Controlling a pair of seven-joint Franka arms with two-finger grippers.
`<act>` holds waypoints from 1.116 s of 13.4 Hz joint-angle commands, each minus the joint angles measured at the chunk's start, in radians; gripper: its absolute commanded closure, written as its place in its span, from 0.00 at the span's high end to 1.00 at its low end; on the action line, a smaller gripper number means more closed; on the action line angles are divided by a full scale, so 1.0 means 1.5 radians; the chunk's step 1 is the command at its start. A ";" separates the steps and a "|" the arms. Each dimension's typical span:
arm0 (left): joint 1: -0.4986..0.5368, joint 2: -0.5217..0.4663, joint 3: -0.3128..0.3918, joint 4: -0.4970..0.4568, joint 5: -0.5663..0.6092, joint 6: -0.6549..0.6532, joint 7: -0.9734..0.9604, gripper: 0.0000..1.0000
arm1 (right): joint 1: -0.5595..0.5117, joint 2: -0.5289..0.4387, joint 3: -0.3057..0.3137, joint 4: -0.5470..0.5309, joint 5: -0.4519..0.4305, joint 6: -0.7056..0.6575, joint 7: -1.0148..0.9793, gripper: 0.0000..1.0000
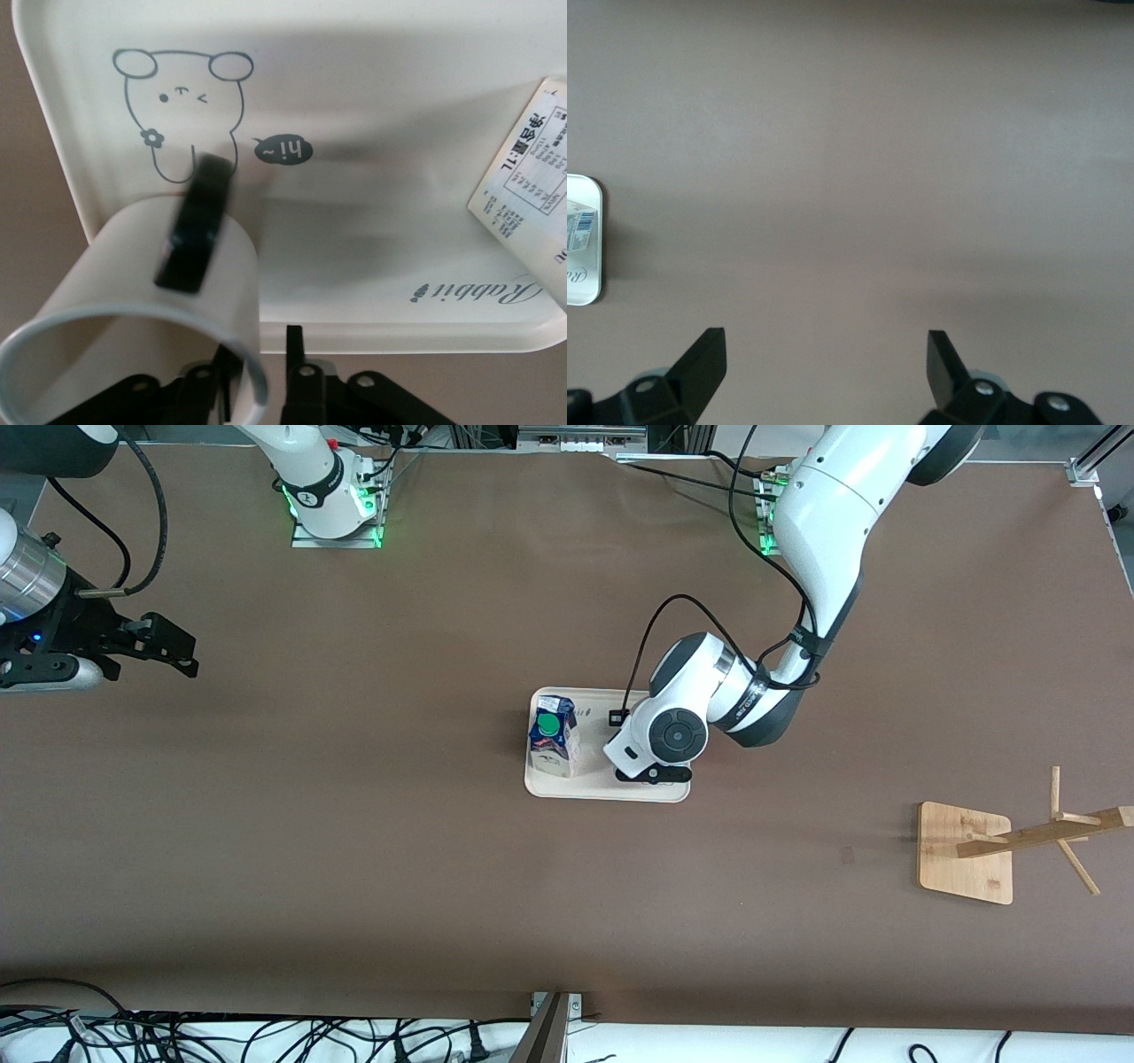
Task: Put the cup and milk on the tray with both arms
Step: 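Lower the mug onto the tray and open the left gripper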
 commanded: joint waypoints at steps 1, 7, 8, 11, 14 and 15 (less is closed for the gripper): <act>-0.005 0.010 0.003 0.017 0.001 -0.007 0.008 1.00 | -0.006 0.000 0.005 0.008 -0.002 -0.009 -0.001 1.00; 0.003 -0.009 0.004 0.027 0.003 -0.041 0.008 1.00 | -0.005 0.000 0.005 0.008 -0.002 -0.009 0.000 1.00; 0.005 -0.023 0.006 0.029 0.010 -0.059 0.014 1.00 | -0.006 0.000 0.005 0.008 -0.002 -0.009 -0.001 1.00; 0.034 -0.084 0.005 0.030 0.027 -0.095 0.035 1.00 | -0.006 0.000 0.004 0.008 -0.002 -0.010 0.001 1.00; 0.070 -0.140 0.007 0.031 0.030 -0.134 0.110 1.00 | -0.006 0.000 0.005 0.008 -0.002 -0.016 0.002 1.00; 0.086 -0.161 0.007 0.030 0.029 -0.135 0.135 1.00 | -0.006 -0.001 0.004 0.008 -0.002 -0.020 0.002 1.00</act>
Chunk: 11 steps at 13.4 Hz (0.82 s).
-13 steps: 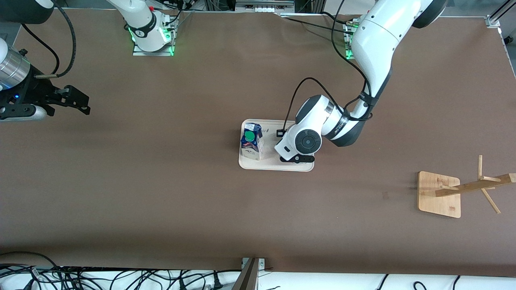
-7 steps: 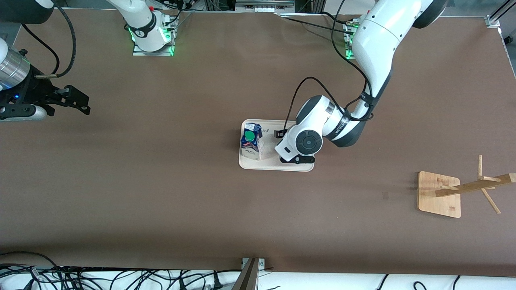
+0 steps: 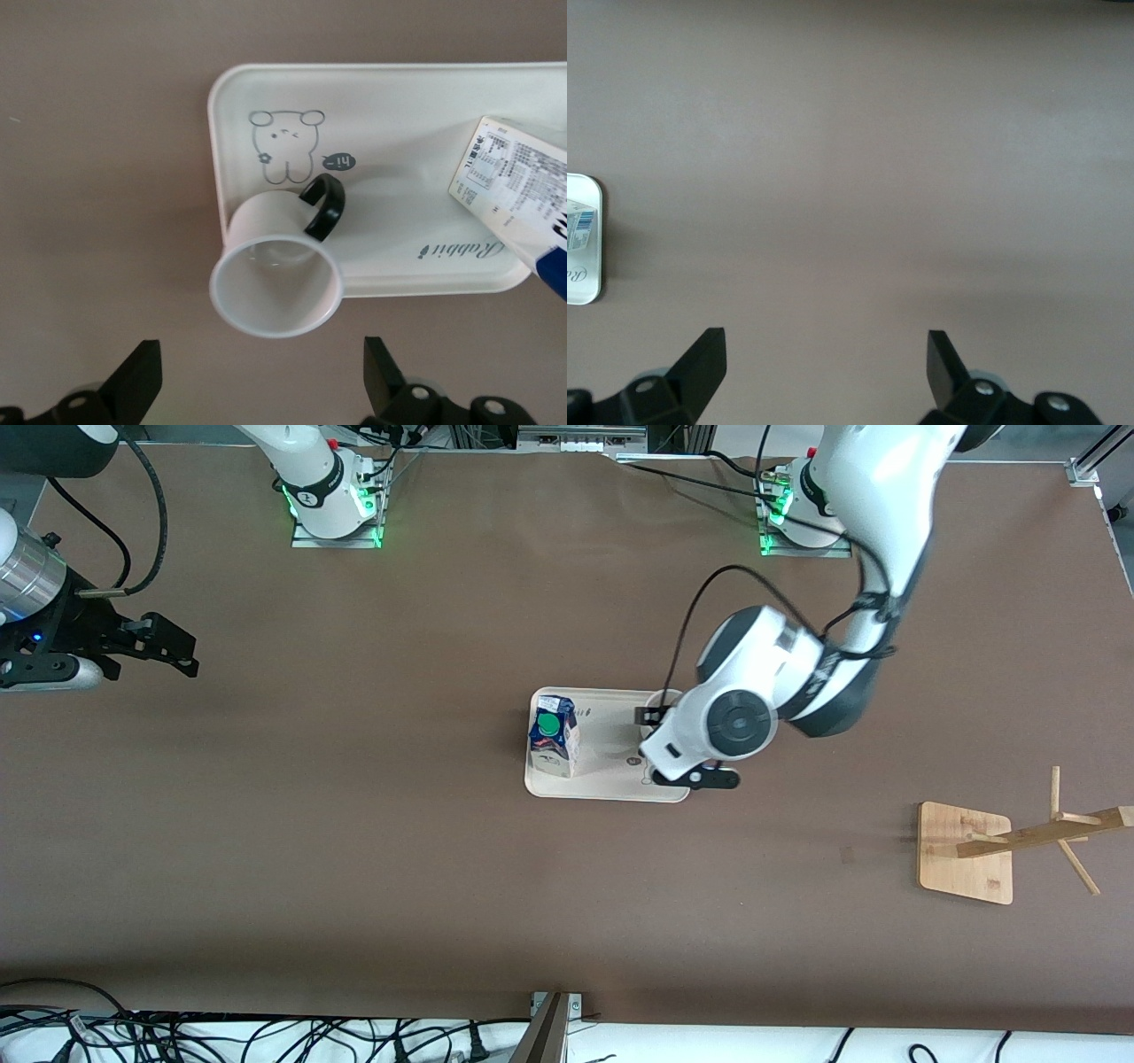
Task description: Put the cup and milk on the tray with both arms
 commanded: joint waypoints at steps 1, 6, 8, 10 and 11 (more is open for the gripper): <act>0.039 -0.069 0.001 -0.016 0.012 -0.015 0.064 1.00 | -0.006 -0.001 0.004 0.008 -0.002 -0.020 0.002 1.00; 0.056 -0.142 -0.002 -0.014 0.177 -0.015 0.118 1.00 | -0.006 -0.002 0.004 0.008 -0.002 -0.027 0.002 1.00; 0.076 -0.155 -0.004 0.009 0.175 -0.014 0.122 1.00 | -0.006 -0.002 0.004 0.008 -0.001 -0.028 0.002 1.00; 0.098 -0.154 -0.002 0.066 0.161 -0.035 0.124 1.00 | -0.006 -0.002 0.004 0.007 -0.002 -0.028 0.002 1.00; 0.117 -0.154 -0.007 0.072 0.156 -0.072 0.136 1.00 | -0.006 -0.002 0.004 0.007 -0.001 -0.028 0.002 1.00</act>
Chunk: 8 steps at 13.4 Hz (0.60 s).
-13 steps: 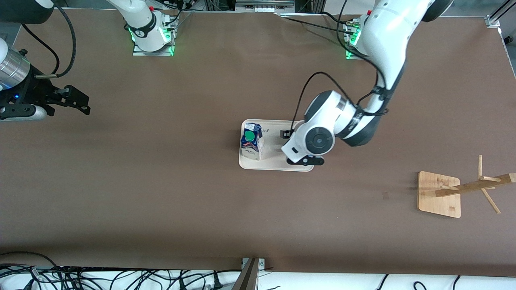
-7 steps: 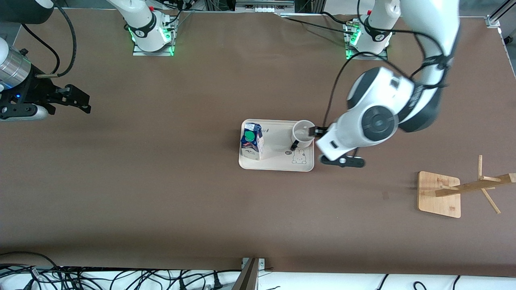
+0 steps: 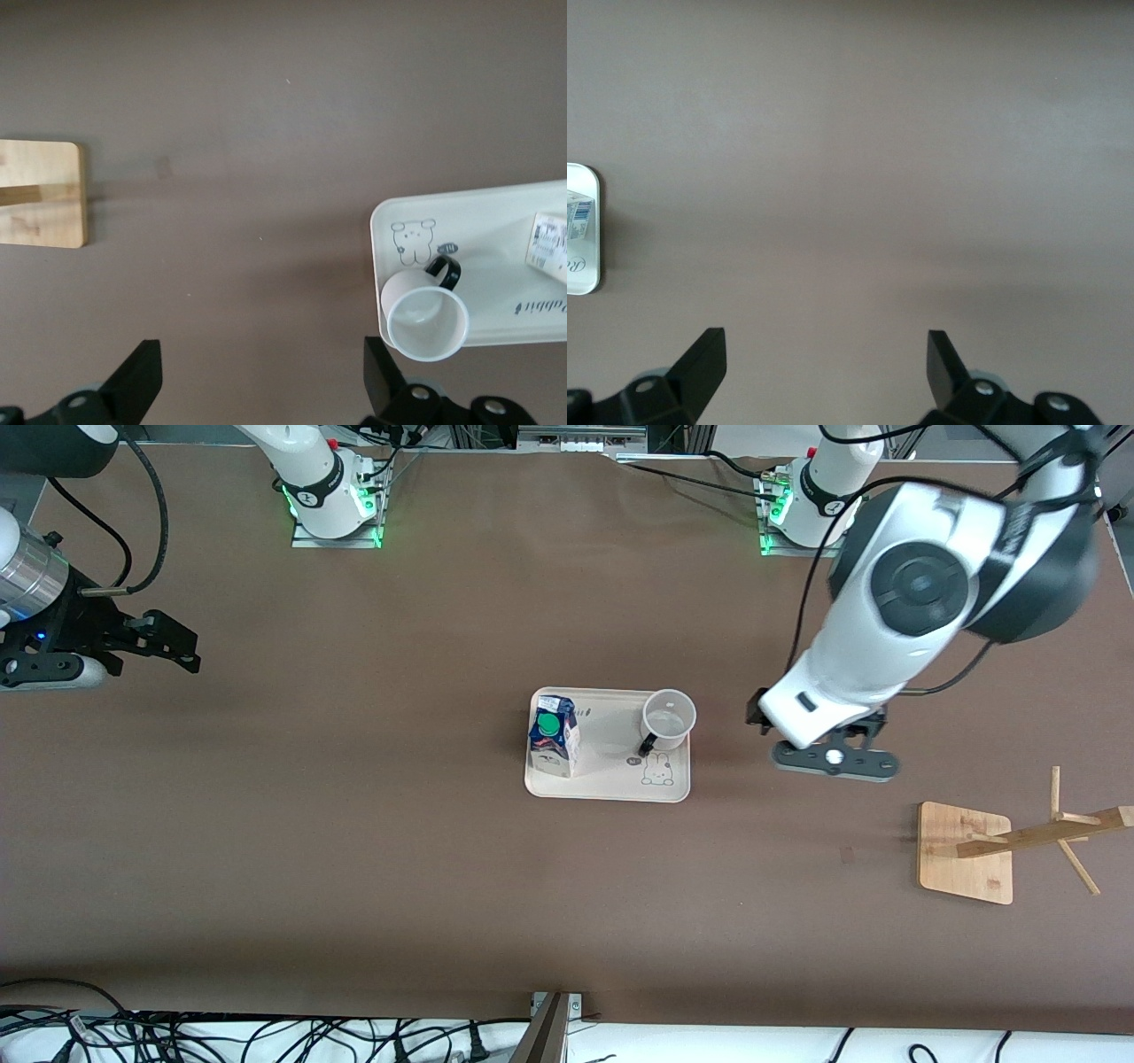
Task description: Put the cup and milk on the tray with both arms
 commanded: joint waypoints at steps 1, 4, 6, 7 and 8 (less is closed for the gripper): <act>0.049 -0.002 -0.011 0.039 -0.013 -0.066 0.065 1.00 | -0.006 -0.002 0.005 0.007 -0.001 -0.013 0.000 1.00; 0.092 -0.005 -0.009 0.071 -0.042 -0.098 0.125 1.00 | -0.005 -0.004 0.006 0.007 -0.001 -0.014 -0.001 1.00; 0.112 -0.007 -0.010 0.072 -0.060 -0.114 0.135 1.00 | -0.005 -0.004 0.007 0.007 -0.001 -0.014 -0.008 1.00; 0.112 -0.007 -0.011 0.072 -0.060 -0.139 0.137 1.00 | -0.005 -0.004 0.007 0.007 -0.001 -0.014 -0.009 1.00; 0.112 -0.007 -0.009 0.072 -0.063 -0.161 0.138 1.00 | -0.005 -0.004 0.007 0.007 -0.001 -0.014 -0.009 1.00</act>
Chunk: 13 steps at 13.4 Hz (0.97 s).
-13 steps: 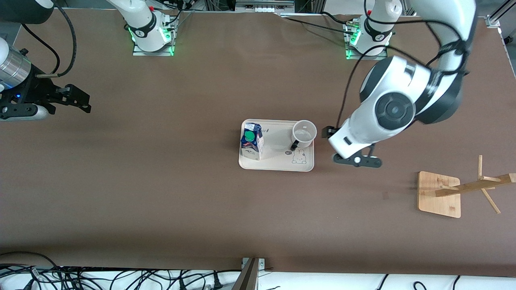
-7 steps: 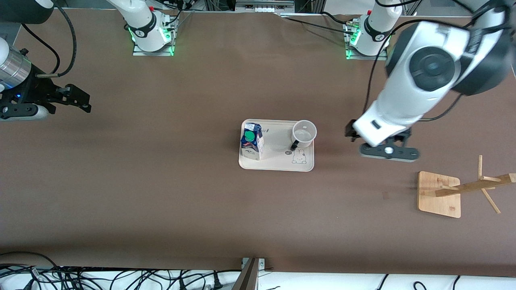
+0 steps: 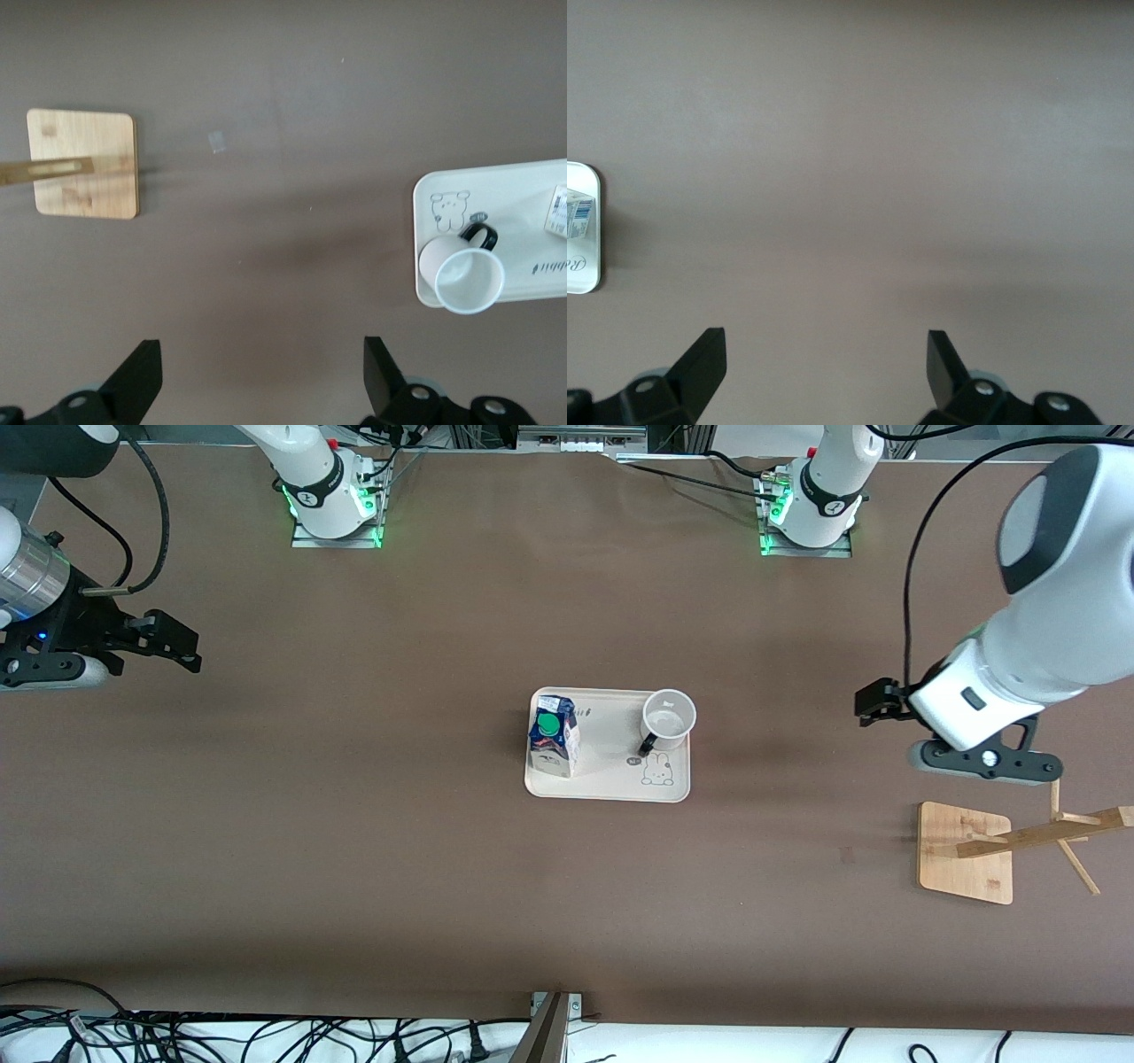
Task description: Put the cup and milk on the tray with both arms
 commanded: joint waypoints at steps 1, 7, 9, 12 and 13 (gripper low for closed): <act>0.006 -0.003 0.000 0.009 -0.017 -0.047 0.018 1.00 | -0.005 -0.004 0.005 0.007 -0.001 -0.014 -0.008 1.00; -0.004 -0.236 0.066 -0.285 -0.018 0.128 0.058 1.00 | -0.005 -0.005 0.005 0.007 -0.001 -0.028 -0.008 1.00; -0.006 -0.292 0.102 -0.363 -0.032 0.174 0.072 1.00 | -0.005 -0.005 0.005 0.007 -0.001 -0.027 -0.008 1.00; -0.019 -0.323 0.125 -0.399 -0.034 0.193 0.095 1.00 | -0.005 -0.004 0.004 0.007 -0.001 -0.027 -0.008 1.00; -0.019 -0.329 0.136 -0.399 -0.067 0.189 0.101 1.00 | -0.005 -0.005 0.004 0.007 -0.001 -0.027 -0.008 1.00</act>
